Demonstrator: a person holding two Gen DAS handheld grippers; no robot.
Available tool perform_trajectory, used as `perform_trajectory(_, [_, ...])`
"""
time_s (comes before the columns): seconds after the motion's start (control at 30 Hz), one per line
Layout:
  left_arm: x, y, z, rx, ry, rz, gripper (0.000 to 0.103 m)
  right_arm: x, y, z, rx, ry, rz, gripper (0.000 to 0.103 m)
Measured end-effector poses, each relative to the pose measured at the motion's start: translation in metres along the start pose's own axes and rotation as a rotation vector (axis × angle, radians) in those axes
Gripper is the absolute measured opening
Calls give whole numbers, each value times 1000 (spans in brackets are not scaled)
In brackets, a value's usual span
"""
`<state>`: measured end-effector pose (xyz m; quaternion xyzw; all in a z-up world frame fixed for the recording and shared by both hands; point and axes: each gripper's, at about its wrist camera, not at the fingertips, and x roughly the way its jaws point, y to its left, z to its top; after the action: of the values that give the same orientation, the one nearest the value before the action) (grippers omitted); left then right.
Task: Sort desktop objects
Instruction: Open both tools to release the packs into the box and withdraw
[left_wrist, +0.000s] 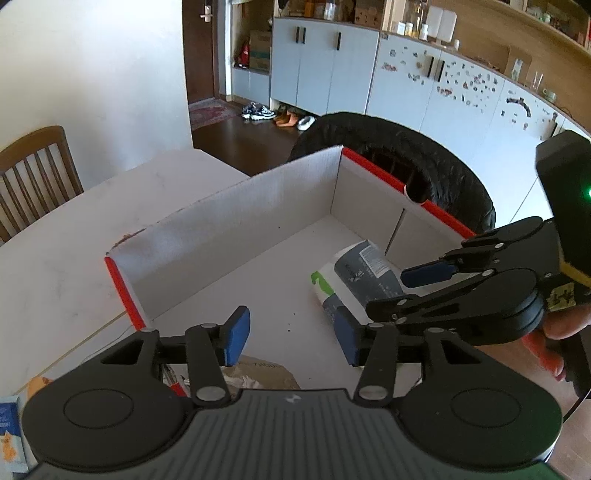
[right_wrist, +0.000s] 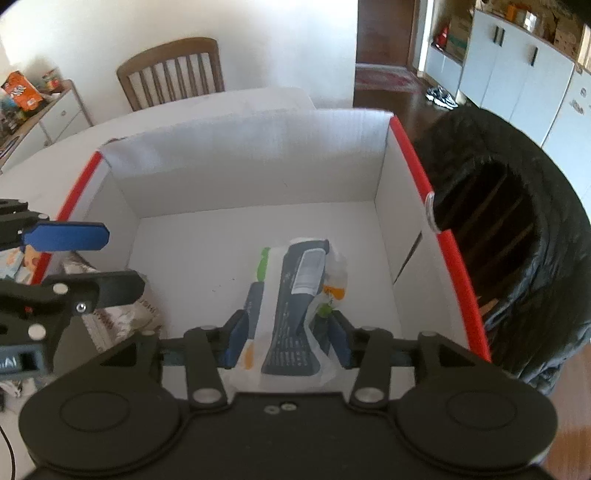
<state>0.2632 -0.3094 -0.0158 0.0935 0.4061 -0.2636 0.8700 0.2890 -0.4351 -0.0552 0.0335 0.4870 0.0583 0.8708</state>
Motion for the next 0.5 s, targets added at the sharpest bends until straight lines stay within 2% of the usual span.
perform_trajectory(0.43, [-36,-2,-12,-48,-69,-15,50,-44,7,-2,-30,-61,47,50])
perform_trajectory(0.5, [-45,-1,-17,-56,-86,-19,58,-52,10,-3,-37,-79,50,52])
